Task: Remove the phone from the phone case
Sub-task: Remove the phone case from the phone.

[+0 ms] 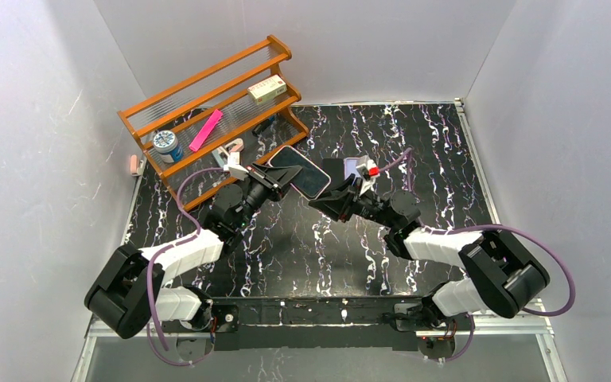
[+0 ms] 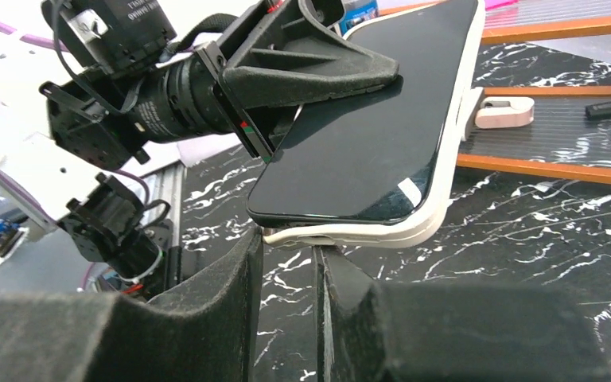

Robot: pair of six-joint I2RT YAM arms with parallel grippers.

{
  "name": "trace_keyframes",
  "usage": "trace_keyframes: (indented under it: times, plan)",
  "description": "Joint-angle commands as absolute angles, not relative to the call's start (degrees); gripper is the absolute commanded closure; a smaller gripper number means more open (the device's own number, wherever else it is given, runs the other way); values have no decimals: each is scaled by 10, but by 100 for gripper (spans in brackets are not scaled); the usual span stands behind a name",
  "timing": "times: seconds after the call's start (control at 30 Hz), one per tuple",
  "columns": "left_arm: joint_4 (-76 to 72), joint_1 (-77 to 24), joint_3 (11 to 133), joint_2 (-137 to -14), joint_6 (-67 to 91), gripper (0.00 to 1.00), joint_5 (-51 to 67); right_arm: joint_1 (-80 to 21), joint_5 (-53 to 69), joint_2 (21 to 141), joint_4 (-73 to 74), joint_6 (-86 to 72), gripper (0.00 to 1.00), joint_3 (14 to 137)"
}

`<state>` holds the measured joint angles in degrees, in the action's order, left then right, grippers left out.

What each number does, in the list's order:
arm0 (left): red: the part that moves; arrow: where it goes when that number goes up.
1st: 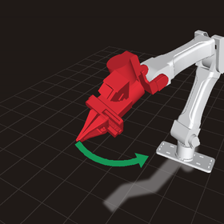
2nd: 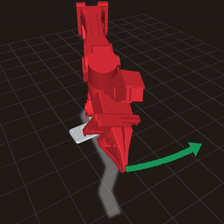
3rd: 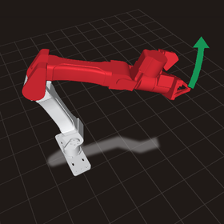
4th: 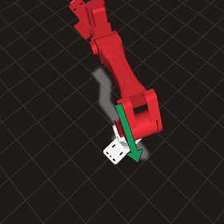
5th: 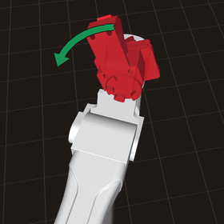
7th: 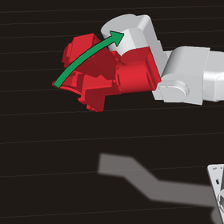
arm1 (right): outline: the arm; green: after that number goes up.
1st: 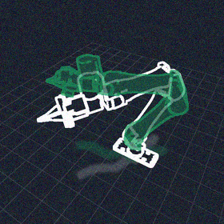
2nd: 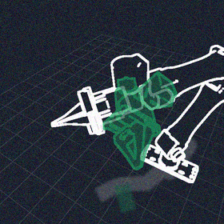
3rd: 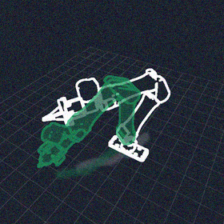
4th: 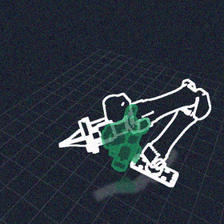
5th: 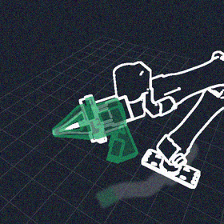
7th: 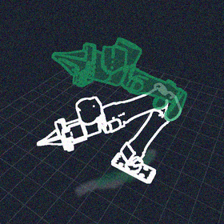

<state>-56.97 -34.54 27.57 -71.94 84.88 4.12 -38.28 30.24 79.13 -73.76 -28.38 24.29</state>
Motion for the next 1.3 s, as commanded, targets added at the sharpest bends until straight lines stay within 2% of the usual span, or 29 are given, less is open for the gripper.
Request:
trace_keyframes:
  times: [0.0,0.3,0.57,0.87,1.03,1.27]
  plan:
    - [-609,-363,303,-700,853,100,96,-385,228,789,-627,-177,99,293]
    - [-610,-363,319,-708,835,100,123,-384,87,796,-515,-175,99,310]
    - [-609,-361,328,-706,791,100,140,-371,184,810,-479,-219,97,348]
    - [-592,-311,338,-744,747,100,212,-324,248,750,-429,-217,71,315]
    - [-562,-284,356,-747,724,100,261,-275,333,729,-408,-204,53,306]
    - [-526,-252,381,-742,693,100,329,-228,462,703,-377,-155,36,316]
